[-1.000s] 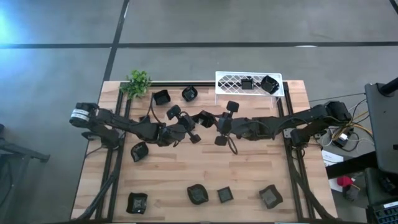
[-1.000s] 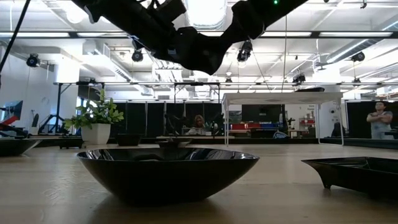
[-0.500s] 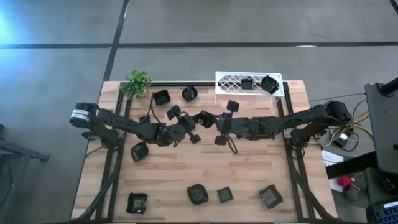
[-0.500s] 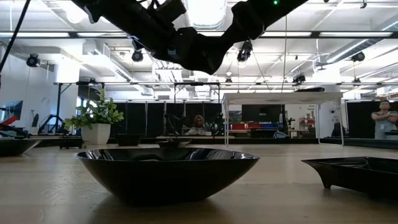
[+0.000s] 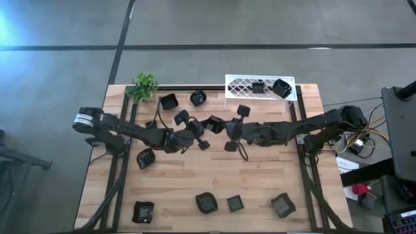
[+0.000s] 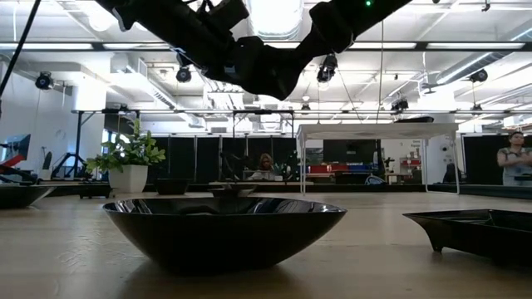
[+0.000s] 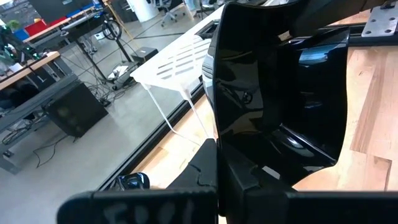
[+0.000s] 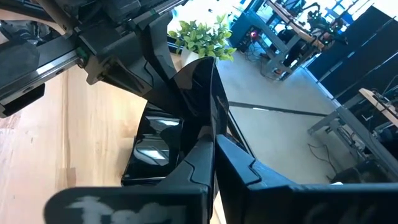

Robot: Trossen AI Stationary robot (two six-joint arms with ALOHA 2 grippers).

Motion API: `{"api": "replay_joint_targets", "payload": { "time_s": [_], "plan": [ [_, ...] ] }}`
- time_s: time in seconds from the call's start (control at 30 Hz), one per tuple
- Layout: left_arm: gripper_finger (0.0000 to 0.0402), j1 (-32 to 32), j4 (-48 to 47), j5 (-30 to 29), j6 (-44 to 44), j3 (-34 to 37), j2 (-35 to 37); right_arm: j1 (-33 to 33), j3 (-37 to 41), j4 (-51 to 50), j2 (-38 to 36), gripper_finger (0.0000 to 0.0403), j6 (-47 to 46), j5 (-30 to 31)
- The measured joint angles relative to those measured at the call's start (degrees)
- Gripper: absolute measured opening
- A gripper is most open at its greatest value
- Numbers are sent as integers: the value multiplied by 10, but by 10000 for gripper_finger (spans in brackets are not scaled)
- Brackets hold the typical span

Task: Pick & Place Mini shaped plates
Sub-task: Put the black distorted square plate on the shelf

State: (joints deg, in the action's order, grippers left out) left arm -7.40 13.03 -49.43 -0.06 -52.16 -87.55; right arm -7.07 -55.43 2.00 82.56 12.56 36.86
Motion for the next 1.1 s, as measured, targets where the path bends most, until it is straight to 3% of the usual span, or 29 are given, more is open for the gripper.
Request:
{"api": "replay_joint_targets", "payload": {
  "time_s": [0.33, 0.7, 1.1],
  "plan": [
    [4, 0, 1, 0, -8, 0, 0, 0, -1, 0, 0, 8, -1, 0],
    [91, 0, 4, 3, -4, 0, 0, 0, -1, -1, 1, 8, -1, -5],
    [103, -27, -5, -1, -4, 0, 16, 0, -2, -1, 1, 8, 1, 29]
  ]
}}
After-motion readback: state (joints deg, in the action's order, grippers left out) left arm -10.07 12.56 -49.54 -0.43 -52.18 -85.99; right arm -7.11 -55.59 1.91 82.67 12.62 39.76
